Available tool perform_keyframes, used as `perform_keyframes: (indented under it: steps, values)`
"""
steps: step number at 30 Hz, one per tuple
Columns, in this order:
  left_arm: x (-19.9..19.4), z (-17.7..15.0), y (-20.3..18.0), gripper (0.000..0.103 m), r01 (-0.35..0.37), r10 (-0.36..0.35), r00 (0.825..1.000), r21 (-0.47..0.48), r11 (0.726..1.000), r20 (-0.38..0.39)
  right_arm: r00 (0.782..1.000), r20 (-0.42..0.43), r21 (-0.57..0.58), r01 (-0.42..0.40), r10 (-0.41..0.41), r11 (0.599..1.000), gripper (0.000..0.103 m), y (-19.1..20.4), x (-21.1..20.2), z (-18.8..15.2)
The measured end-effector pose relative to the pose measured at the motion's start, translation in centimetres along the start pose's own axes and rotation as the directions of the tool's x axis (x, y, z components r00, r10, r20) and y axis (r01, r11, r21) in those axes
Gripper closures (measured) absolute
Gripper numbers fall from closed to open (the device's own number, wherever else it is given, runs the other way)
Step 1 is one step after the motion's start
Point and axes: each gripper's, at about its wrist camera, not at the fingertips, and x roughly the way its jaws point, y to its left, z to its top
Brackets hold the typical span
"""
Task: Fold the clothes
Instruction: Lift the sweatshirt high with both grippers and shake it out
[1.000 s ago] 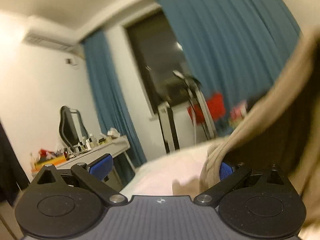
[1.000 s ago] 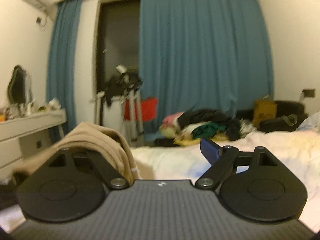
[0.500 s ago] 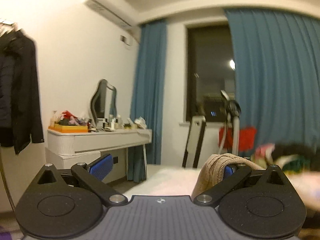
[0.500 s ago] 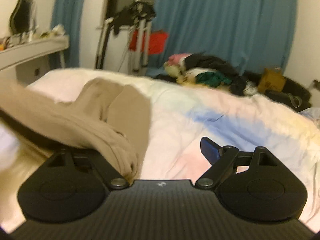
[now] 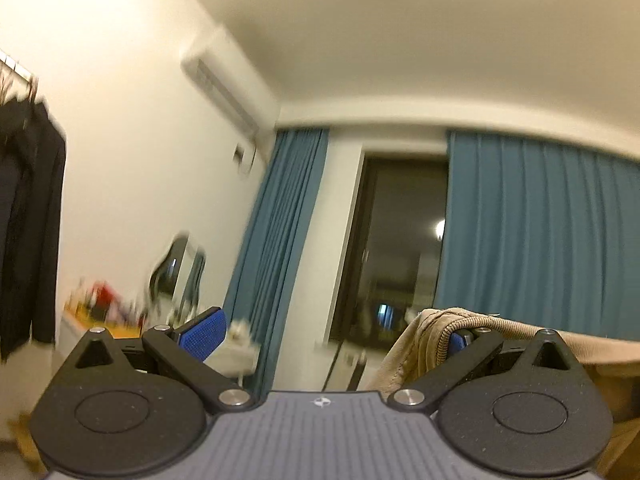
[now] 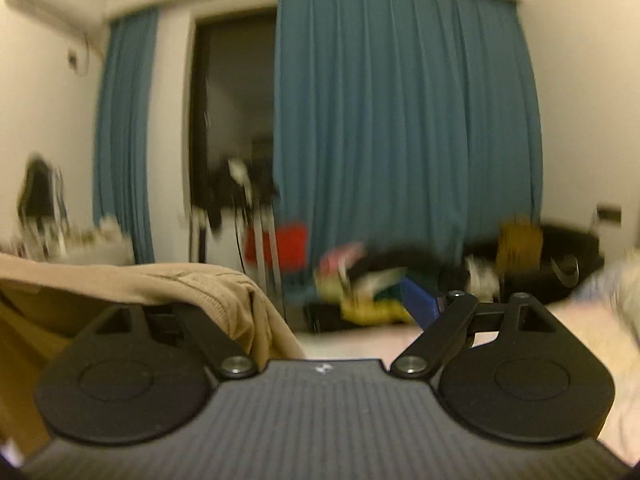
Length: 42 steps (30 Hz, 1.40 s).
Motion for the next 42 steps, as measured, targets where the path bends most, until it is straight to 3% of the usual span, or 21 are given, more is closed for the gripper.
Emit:
perform_keyframes:
  steps: [4,8,11,14,18,22,29,33,36,39,42]
  values:
    - [-0.6,7.6,-0.9,0.0,0.052,-0.051,0.993,-0.005,0.999,0.104,0.99,0.136,-0.03,-0.018,0.022,0.999,0.018,-0.2,-3.5,8.3]
    - [-0.3,14.0,-1.3,0.0,0.17,-0.165,0.98,-0.037,0.985,0.109,0.973,0.223,-0.027,-0.052,0.057,0.998,0.018,-1.1,-5.9,14.3]
    - [1.1,16.5,-2.2,0.0,0.18,-0.177,0.98,-0.028,0.983,0.089,0.968,0.229,-0.02,-0.096,0.098,0.995,0.018,-1.9,-5.6,17.4]
    - [3.5,16.1,-3.5,0.0,0.177,-0.177,0.984,-0.007,0.984,0.03,0.977,0.191,-0.035,-0.084,0.089,0.996,0.018,-2.0,-4.0,18.3]
    - [9.2,11.5,-5.3,0.0,0.181,-0.18,0.979,0.01,0.983,-0.093,0.993,0.085,-0.033,-0.079,0.082,0.996,0.018,-2.0,0.5,16.4]
    - [17.0,4.5,-7.0,0.0,0.173,-0.162,0.96,0.028,0.985,-0.228,0.998,-0.014,-0.028,-0.055,0.055,0.998,0.018,-1.7,7.5,12.3]
    - [33.3,-10.5,-11.3,0.0,0.176,-0.135,0.933,0.097,0.98,-0.332,0.992,-0.117,-0.034,0.033,-0.037,0.999,0.018,-0.8,24.4,4.5]
    - [42.9,-21.1,-14.2,0.0,0.189,-0.139,0.887,0.072,0.979,-0.44,0.976,-0.198,-0.008,0.091,-0.091,0.996,0.018,-0.7,35.9,-1.8]
    - [49.1,-31.3,-15.5,0.0,0.203,-0.123,0.827,0.088,0.975,-0.548,0.952,-0.288,0.028,0.12,-0.107,0.992,0.018,-1.2,43.9,-7.8]
    - [53.0,-42.0,-15.7,0.0,0.21,-0.12,0.729,0.054,0.976,-0.674,0.91,-0.401,0.073,0.142,-0.101,0.987,0.019,-2.4,50.6,-14.7]
    - [56.3,-49.4,-15.4,0.0,0.192,-0.115,0.631,0.011,0.981,-0.767,0.86,-0.503,0.062,0.132,-0.083,0.989,0.019,-3.0,55.4,-20.4]
